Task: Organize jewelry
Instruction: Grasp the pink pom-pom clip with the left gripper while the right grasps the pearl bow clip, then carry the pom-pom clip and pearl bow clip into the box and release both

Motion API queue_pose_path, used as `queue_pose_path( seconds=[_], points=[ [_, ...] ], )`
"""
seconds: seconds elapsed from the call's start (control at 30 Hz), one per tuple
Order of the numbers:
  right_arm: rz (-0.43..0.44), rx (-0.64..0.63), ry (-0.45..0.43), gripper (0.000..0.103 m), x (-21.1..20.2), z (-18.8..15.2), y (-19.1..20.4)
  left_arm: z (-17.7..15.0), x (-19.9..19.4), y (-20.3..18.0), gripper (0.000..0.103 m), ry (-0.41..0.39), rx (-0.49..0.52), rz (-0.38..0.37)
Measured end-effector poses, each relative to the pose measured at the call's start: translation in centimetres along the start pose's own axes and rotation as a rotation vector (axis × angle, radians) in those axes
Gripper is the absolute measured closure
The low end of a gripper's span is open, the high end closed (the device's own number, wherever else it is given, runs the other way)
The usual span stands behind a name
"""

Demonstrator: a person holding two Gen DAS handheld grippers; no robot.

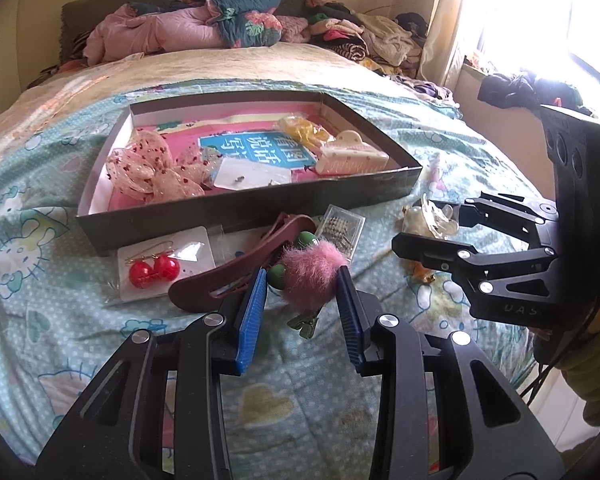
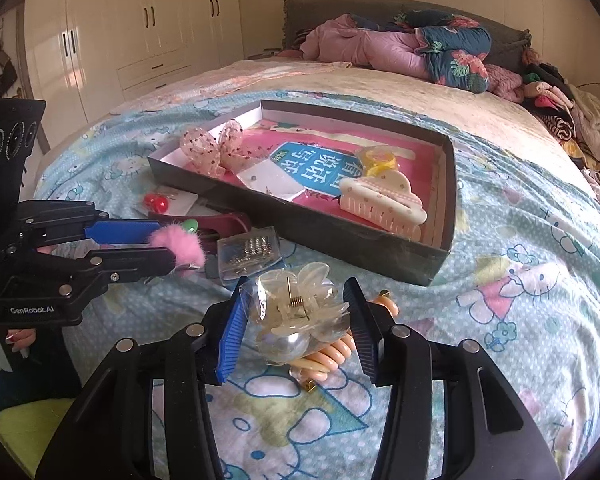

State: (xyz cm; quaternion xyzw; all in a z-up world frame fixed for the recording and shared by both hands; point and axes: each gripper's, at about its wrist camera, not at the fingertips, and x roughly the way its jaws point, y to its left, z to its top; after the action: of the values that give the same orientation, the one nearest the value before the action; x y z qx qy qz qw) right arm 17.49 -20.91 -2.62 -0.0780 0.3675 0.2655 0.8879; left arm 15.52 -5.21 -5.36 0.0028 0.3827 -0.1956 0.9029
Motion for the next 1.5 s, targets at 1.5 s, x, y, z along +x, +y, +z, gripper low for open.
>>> queue_pose_path(
  seconds=[1.5],
  points=[
    [0.000, -0.022, -0.099, 0.058, 0.6, 7.0, 1.8, 5.7, -3.0, 7.8, 0.076, -0.150, -0.137, 0.050]
  ],
)
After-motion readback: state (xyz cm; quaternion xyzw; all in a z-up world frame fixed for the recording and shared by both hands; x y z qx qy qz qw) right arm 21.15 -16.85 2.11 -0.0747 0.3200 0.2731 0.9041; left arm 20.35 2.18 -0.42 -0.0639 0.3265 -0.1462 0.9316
